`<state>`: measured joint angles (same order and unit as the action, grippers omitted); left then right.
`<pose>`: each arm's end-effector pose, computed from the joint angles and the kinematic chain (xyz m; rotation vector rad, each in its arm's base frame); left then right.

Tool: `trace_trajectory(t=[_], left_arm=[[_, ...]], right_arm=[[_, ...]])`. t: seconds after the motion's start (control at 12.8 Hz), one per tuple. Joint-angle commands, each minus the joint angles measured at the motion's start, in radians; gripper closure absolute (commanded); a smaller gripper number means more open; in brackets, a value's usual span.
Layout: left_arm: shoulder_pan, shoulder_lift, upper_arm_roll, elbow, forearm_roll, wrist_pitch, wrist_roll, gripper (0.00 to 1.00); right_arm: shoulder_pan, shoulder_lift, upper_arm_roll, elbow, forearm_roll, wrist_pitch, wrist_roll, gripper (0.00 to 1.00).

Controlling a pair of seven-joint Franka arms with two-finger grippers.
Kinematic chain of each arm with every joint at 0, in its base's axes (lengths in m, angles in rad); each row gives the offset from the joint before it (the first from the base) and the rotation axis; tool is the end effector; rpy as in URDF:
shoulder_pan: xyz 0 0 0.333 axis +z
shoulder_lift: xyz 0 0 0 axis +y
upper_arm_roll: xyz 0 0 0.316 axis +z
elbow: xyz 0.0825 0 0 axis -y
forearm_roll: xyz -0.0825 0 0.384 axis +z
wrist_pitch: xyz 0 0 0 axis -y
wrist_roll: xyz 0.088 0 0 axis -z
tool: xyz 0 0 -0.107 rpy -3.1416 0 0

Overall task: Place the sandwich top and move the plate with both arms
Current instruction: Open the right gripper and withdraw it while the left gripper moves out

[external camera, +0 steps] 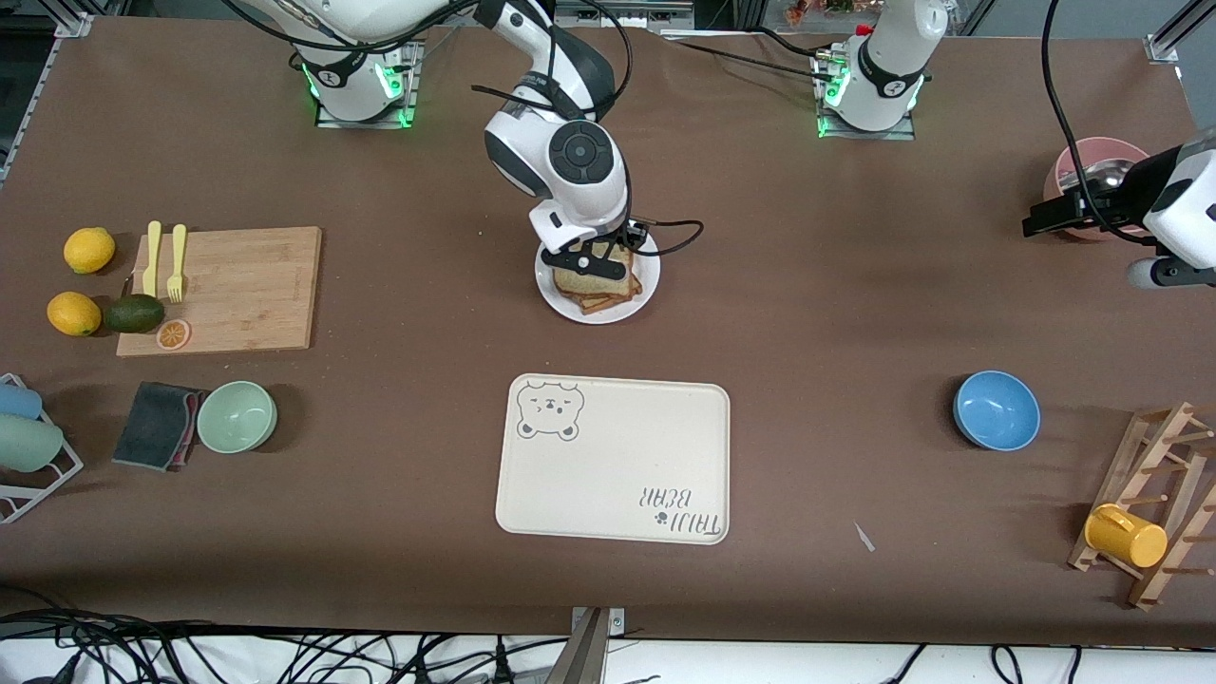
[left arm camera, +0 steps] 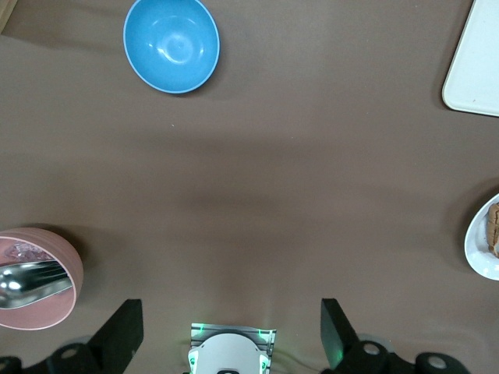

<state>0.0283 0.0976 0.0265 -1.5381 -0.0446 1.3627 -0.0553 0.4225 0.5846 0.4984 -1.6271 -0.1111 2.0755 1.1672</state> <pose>0.5568 0.0244 0.5702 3.0665 0.1644 -0.4218 0.4460 0.5076 0.3083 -3.0718 0.3876 0.2831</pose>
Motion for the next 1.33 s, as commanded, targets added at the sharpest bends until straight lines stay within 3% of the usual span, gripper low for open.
trace_trajectory(t=[0.0,0.24,0.55,0.86,1.02,1.25], left_arm=[[0.019,0.005,-0.014,0.016,0.017,-0.005,0.017,0.0],[0.019,0.007,-0.016,0.012,0.016,-0.004,0.014,0.0],[0.018,0.011,-0.022,-0.029,-0.008,0.065,0.012,0.0],[0.018,0.004,-0.054,-0.134,-0.008,0.185,0.005,0.0],[0.018,0.002,-0.071,-0.184,-0.008,0.242,0.008,0.0],[0.018,-0.001,-0.103,-0.275,-0.008,0.332,0.008,0.0]], right_arm=[[0.002,-0.133,-0.096,-0.008,0.018,-0.113,-0.099,0.0],[-0.004,-0.254,-0.248,-0.035,0.05,-0.193,-0.262,0.0],[-0.178,-0.445,-0.306,-0.143,0.111,-0.193,-0.472,0.0],[-0.191,-0.531,-0.492,-0.152,0.128,-0.253,-0.768,0.0],[-0.287,-0.557,-0.5,-0.136,0.163,-0.331,-0.855,0.0],[-0.352,-0.548,-0.505,-0.039,0.133,-0.483,-0.914,0.0]])
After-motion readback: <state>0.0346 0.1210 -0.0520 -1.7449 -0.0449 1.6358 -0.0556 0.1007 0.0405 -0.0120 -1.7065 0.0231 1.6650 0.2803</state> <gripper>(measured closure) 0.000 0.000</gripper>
